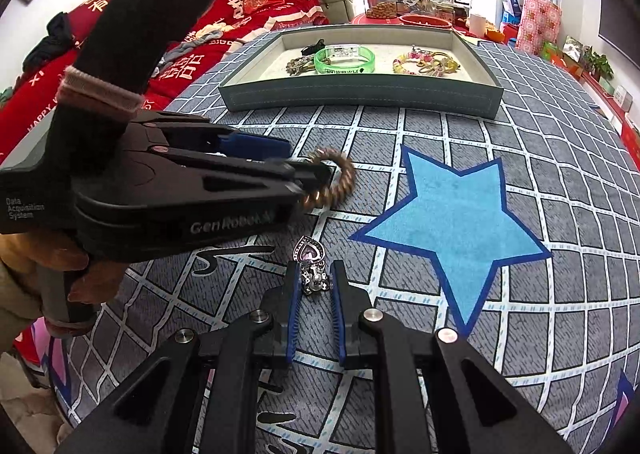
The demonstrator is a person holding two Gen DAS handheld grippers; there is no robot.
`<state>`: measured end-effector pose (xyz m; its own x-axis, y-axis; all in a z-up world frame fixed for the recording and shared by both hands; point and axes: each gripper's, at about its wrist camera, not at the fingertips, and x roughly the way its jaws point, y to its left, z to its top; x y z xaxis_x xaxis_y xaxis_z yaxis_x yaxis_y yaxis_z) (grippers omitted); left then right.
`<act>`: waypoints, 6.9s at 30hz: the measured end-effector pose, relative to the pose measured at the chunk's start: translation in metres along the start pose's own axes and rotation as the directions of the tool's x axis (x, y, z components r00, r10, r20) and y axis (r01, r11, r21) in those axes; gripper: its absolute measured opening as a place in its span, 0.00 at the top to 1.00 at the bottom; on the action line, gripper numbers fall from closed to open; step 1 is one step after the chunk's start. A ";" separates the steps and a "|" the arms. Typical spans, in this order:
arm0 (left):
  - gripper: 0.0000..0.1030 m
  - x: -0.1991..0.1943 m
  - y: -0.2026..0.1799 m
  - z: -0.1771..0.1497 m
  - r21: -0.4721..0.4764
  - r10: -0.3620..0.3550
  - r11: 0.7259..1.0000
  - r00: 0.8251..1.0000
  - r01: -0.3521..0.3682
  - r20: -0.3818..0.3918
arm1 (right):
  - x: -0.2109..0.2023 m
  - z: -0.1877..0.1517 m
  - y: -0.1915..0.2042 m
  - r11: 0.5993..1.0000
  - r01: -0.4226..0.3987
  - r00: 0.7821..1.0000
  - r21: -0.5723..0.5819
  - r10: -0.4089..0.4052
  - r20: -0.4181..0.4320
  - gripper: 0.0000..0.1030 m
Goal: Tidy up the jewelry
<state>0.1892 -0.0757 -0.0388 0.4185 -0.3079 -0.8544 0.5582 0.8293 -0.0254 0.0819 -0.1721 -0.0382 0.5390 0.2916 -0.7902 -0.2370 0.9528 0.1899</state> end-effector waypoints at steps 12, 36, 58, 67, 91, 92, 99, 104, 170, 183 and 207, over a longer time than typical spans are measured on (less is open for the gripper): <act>0.76 -0.022 0.021 -0.013 -0.160 0.002 0.987 0.997 0.011 0.083 | -0.004 0.004 0.001 1.000 0.011 1.000 -0.001 -0.011 0.006 0.85; 0.76 -0.044 0.049 -0.037 -0.280 0.074 0.959 0.991 -0.040 0.110 | 0.008 0.015 -0.003 0.998 -0.003 0.998 -0.058 0.000 -0.057 0.49; 0.76 -0.050 0.048 -0.033 -0.282 0.088 0.958 0.990 -0.052 0.114 | -0.014 0.033 -0.032 0.996 0.011 1.000 0.091 -0.011 0.005 0.84; 0.76 -0.065 0.055 -0.014 -0.280 0.110 0.958 0.983 -0.065 0.148 | -0.028 0.060 -0.055 0.990 0.003 0.999 0.144 -0.011 0.050 0.84; 0.76 -0.007 0.133 0.100 -0.345 0.186 0.929 0.976 -0.136 0.115 | 0.033 0.219 -0.109 0.980 0.032 0.996 0.195 -0.046 0.070 0.84; 0.76 -0.003 0.134 0.101 -0.349 0.185 0.927 0.976 -0.136 0.111 | 0.041 0.221 -0.109 0.980 0.036 0.997 0.195 -0.049 0.061 0.84; 0.76 0.024 0.129 0.100 -0.332 0.204 0.928 0.976 -0.166 0.082 | 0.079 0.226 -0.109 0.983 0.081 0.996 0.163 -0.086 0.022 0.84; 0.76 0.037 0.129 0.097 -0.330 0.222 0.925 0.973 -0.189 0.062 | 0.097 0.223 -0.113 0.982 0.094 0.995 0.166 -0.095 0.000 0.84; 0.00 -0.025 0.090 0.056 -0.329 0.367 0.892 0.922 -0.311 0.123 | 0.041 0.168 -0.099 0.972 0.065 0.997 0.225 -0.073 0.031 0.00; 0.00 -0.042 0.066 0.017 -0.369 0.358 0.884 0.924 -0.289 0.133 | 0.016 0.131 -0.087 0.970 0.114 0.990 0.213 -0.130 0.063 0.00; 0.00 -0.063 0.041 -0.023 -0.435 0.416 0.849 0.888 -0.301 0.198 | -0.017 0.079 -0.060 0.957 0.244 0.939 0.156 -0.274 0.209 0.00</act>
<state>0.1694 -0.0117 0.0020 0.7457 -0.0208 -0.6660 0.0365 0.9993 0.0097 0.1505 -0.2274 0.0101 0.7399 0.0309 -0.6720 0.0309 0.9963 0.0798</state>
